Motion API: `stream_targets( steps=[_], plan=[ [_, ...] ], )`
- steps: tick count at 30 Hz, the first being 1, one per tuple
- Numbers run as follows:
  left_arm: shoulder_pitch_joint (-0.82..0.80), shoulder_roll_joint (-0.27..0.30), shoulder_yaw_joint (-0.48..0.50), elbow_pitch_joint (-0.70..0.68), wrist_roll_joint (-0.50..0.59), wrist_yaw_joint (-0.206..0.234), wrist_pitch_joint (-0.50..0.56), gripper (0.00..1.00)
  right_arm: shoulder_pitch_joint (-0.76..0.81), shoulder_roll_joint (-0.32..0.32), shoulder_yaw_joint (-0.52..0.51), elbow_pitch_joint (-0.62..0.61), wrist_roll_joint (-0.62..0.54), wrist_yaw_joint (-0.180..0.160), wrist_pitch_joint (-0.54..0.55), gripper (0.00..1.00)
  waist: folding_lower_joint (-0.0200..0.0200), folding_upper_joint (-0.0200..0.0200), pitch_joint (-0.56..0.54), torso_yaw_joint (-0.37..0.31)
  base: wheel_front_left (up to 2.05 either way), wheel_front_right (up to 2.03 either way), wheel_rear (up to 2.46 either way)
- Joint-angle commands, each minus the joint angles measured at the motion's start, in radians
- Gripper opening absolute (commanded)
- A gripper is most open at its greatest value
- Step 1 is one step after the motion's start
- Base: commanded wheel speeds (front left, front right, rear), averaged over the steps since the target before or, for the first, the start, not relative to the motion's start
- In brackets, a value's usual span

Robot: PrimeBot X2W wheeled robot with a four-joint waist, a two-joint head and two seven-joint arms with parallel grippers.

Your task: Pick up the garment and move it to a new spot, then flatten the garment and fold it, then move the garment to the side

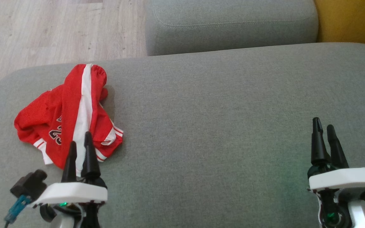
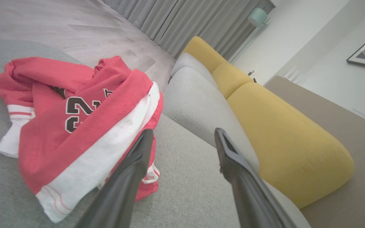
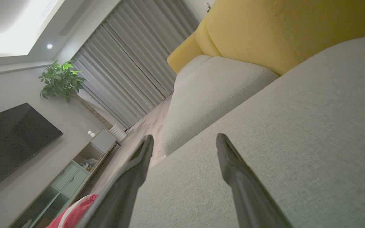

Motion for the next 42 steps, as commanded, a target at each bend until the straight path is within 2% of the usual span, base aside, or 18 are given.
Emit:
stream_targets(
  steps=[1, 30, 42],
  plan=[
    [-0.056, 0.017, 0.014, -0.035, 0.02, 0.0, -0.01, 1.0, -0.036, -0.007, 0.016, -0.044, -0.021, 0.0, -0.012, 1.0, 0.0, 0.0, 0.0, 0.0, 0.0, 0.0, 0.0],
    [-0.152, 0.158, -0.292, 0.022, 0.398, 0.196, -0.095, 1.0, -0.023, -0.008, 0.068, -0.084, -0.458, -0.001, -0.097, 1.0, 0.0, 0.0, 0.001, 0.002, 0.0, 0.0, 0.0],
    [-0.184, 0.184, -0.379, 0.042, 0.509, 0.27, -0.131, 1.0, -0.022, -0.009, 0.095, -0.094, -0.644, -0.001, -0.133, 1.0, 0.0, 0.0, 0.001, 0.004, 0.0, 0.0, 0.0]
  ],
)
